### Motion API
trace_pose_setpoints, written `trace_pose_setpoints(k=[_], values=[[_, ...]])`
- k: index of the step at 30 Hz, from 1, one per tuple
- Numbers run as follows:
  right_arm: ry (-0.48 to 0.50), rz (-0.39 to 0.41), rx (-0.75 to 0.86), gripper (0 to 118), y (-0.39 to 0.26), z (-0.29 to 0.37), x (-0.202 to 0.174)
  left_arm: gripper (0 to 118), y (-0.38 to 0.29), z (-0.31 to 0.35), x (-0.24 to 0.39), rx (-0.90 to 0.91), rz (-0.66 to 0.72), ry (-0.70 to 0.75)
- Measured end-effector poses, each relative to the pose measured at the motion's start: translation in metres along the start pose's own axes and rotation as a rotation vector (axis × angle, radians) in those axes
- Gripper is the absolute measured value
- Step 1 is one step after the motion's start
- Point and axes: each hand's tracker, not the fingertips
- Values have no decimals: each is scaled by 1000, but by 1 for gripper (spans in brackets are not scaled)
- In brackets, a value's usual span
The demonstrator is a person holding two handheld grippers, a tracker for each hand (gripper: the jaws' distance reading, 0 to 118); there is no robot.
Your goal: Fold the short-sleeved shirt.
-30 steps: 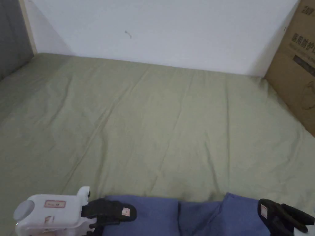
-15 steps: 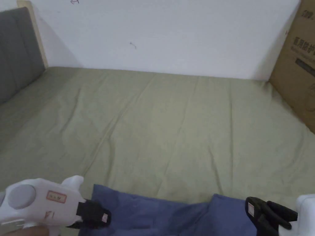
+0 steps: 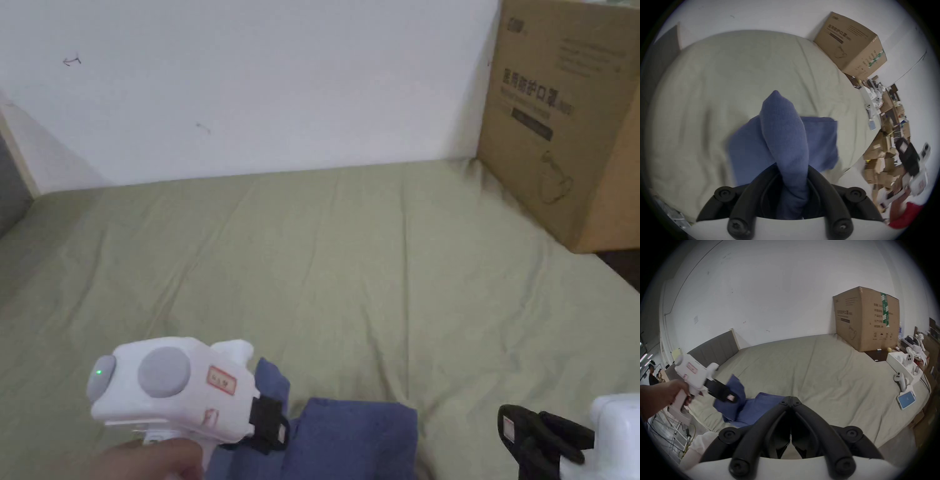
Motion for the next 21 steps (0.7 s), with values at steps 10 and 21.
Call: trace_pose_setpoints(k=[10, 21], values=[[-73, -35, 3, 0, -3, 15, 35, 118, 19, -31, 14, 63, 200, -397], [-41, -53, -16, 0, -10, 5, 29, 2, -22, -33, 21, 166, -167, 74]])
